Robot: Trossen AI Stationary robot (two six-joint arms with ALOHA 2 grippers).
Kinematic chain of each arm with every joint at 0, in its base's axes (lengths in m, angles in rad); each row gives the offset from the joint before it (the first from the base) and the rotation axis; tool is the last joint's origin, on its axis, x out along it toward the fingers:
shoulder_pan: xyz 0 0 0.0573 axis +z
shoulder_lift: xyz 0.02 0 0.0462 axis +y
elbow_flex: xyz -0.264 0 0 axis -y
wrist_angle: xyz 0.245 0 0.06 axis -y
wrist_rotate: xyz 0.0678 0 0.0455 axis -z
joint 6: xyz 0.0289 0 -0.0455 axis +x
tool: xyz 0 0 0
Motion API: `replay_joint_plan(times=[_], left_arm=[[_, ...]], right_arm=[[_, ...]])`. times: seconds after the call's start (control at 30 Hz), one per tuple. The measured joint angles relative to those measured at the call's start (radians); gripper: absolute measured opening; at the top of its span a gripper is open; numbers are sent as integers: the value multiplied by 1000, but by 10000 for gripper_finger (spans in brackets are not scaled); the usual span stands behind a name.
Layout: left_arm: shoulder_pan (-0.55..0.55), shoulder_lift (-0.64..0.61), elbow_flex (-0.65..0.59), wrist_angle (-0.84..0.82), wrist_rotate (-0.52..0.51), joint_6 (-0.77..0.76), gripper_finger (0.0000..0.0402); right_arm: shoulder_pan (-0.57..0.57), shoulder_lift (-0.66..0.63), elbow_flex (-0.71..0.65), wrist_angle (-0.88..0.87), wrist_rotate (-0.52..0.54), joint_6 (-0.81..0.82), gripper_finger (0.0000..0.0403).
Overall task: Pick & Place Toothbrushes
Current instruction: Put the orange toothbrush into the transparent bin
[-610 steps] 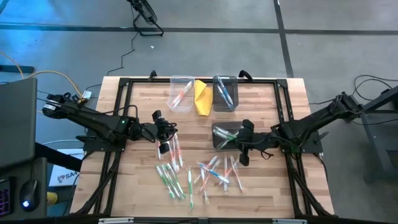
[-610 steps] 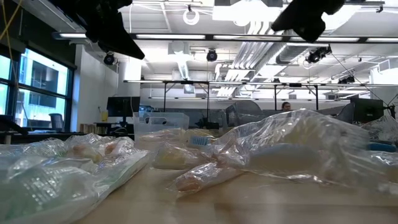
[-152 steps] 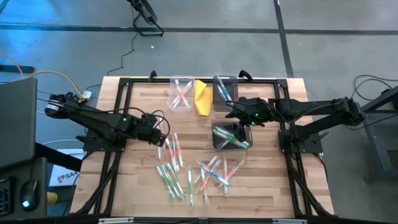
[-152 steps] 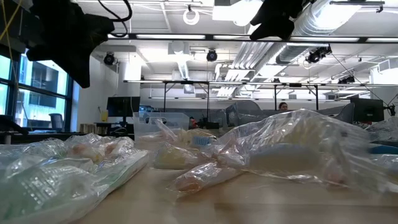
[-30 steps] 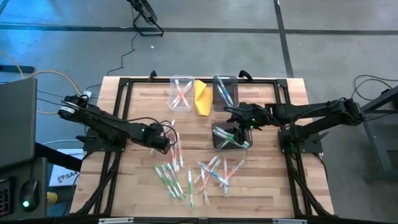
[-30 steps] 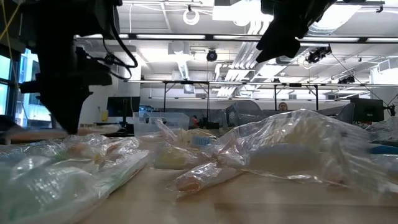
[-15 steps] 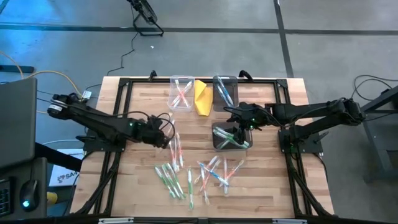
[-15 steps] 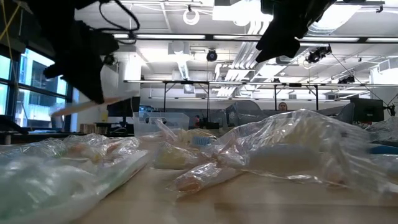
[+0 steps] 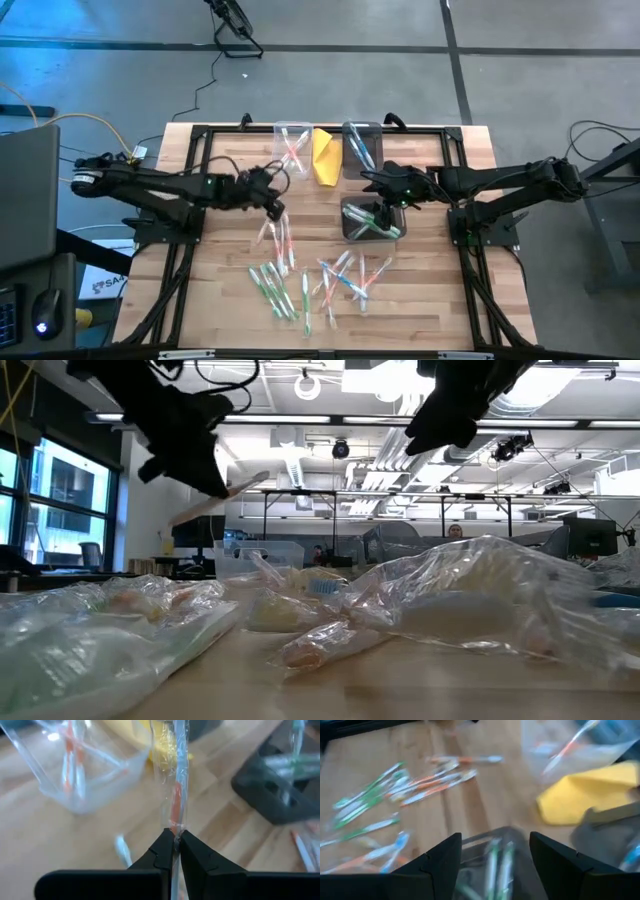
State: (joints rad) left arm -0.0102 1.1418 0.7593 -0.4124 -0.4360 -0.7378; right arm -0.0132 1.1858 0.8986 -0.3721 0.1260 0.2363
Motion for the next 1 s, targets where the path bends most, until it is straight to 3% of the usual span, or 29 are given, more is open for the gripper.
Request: replay_joint_plan(times=[0.33,0.47,0.7,1.0], left_arm=[[193,0,0,126,98,210,17],[230,0,0,133,113,218,17],[263,0,0,146,117,266,17],[366,2,0,276,122,370,17]], right_arm=[[0,0,0,-12,170,23,219],[0,0,0,-66,169,23,167],[0,0,0,-89,168,21,23],[0,0,0,-80,269,-1,4]])
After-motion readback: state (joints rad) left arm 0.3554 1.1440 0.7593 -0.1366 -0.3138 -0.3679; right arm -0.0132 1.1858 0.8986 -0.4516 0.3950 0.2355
